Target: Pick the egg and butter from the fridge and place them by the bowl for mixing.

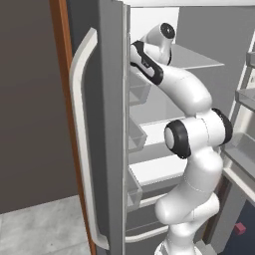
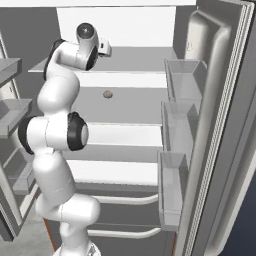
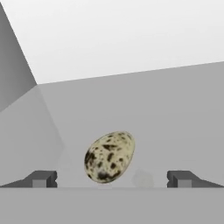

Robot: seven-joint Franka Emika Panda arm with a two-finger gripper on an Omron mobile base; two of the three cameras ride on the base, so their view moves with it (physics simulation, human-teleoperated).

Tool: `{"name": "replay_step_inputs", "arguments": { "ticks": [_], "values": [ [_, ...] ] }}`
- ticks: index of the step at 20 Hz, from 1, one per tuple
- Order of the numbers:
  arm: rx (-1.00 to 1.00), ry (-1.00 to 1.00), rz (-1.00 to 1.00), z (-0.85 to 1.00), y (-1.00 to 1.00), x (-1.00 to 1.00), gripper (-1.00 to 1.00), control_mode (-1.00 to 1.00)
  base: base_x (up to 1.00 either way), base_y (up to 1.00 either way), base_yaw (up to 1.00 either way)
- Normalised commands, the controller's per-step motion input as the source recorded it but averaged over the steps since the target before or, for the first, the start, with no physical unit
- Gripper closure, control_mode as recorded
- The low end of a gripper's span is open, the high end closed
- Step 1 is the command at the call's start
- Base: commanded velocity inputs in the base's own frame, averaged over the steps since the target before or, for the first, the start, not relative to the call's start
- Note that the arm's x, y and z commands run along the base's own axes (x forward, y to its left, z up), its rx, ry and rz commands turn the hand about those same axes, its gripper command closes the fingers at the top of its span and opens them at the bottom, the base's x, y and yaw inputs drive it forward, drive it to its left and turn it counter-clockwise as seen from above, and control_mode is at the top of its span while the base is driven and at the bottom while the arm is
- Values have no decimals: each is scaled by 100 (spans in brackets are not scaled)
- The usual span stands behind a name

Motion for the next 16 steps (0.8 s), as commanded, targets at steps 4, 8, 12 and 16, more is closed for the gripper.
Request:
{"name": "replay_step_inputs", "arguments": {
  "ticks": [4,8,12,16],
  "values": [
    [0,0,0,-12,0,33,-100,-100,0,0,0],
    [0,0,0,-6,0,37,-100,-100,0,0,0],
    [0,2,0,-1,0,38,-100,-100,0,0,0],
    [0,6,0,0,2,26,-100,-100,0,0,0]
  ]
}}
